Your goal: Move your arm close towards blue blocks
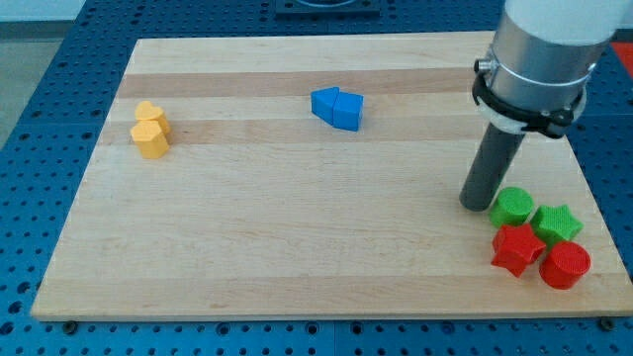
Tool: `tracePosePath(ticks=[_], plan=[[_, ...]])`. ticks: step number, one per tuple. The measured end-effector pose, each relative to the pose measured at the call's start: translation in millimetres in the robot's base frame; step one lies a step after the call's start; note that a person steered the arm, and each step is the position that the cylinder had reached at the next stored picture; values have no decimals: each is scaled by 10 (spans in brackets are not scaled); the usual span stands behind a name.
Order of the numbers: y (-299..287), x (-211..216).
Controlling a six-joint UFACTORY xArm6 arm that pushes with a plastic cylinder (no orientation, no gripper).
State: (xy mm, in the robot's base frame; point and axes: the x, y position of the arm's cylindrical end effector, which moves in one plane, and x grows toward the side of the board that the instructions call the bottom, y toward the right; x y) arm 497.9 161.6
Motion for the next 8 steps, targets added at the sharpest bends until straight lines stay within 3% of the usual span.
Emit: tracePosePath(ticks=[6, 7, 8], plan=[[0, -314], [0, -492], [-2, -936]])
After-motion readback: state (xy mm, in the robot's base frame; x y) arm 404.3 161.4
